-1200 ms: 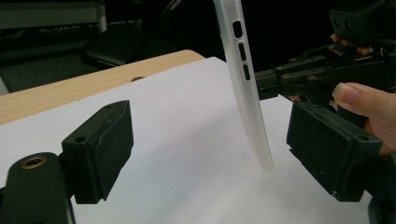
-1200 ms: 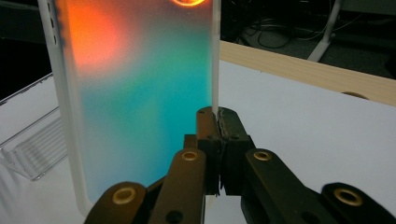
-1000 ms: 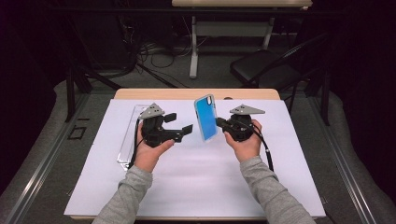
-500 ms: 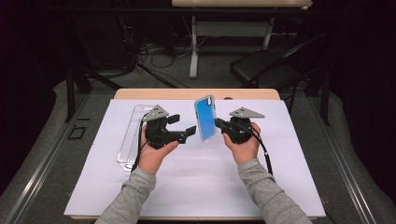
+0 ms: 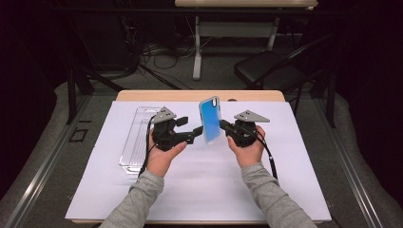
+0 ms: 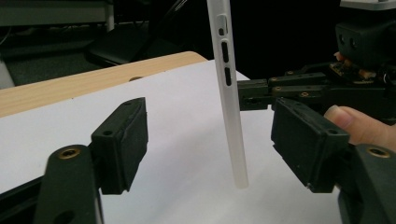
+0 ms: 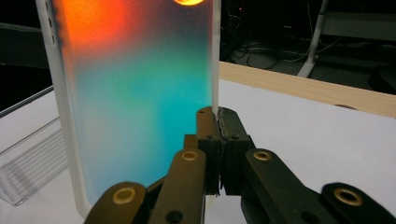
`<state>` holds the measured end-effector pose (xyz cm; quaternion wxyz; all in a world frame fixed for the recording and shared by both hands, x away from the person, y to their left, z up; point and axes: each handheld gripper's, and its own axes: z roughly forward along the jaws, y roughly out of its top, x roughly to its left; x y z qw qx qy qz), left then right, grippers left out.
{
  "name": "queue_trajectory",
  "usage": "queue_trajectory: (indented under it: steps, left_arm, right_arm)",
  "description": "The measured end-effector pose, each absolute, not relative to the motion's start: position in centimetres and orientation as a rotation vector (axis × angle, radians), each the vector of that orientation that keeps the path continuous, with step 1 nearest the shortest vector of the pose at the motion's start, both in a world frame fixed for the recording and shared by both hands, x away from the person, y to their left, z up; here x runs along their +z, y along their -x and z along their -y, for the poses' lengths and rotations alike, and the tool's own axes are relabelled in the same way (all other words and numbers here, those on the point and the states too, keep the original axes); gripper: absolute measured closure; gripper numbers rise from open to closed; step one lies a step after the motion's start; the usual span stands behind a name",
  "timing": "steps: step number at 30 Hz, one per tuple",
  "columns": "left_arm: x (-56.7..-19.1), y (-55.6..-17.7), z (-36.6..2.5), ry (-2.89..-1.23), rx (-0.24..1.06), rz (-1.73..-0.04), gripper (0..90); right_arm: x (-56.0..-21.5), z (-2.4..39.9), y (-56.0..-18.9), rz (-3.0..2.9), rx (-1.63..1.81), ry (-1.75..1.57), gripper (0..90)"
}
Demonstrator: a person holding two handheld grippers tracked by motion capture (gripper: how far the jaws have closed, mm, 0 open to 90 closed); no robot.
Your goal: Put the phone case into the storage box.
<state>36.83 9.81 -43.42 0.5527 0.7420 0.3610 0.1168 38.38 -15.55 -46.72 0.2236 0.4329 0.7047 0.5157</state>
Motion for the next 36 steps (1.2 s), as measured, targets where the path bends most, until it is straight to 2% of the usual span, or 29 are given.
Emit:
queue_trajectory:
  steps: [14,16,23,36]
  left_arm:
    - [-43.8,-36.9,-9.0,-1.745,0.261,-0.887,37.1]
    - [-43.9,-36.9,-8.9,-1.748,0.254,-0.883,40.4]
    - [-44.2,-37.1,-8.7,-1.749,0.244,-0.895,40.5]
    - [-44.8,-37.2,-8.3,-1.741,0.214,-0.931,47.2]
  right_arm:
    - [-47.1,15.6,-38.3,-1.932,1.437,-1.206,89.0]
    - [-47.1,15.6,-38.3,-1.930,1.438,-1.205,89.0]
    - [-47.1,15.6,-38.2,-1.927,1.442,-1.207,89.1]
    - [-47.1,15.6,-38.2,-1.927,1.446,-1.207,89.0]
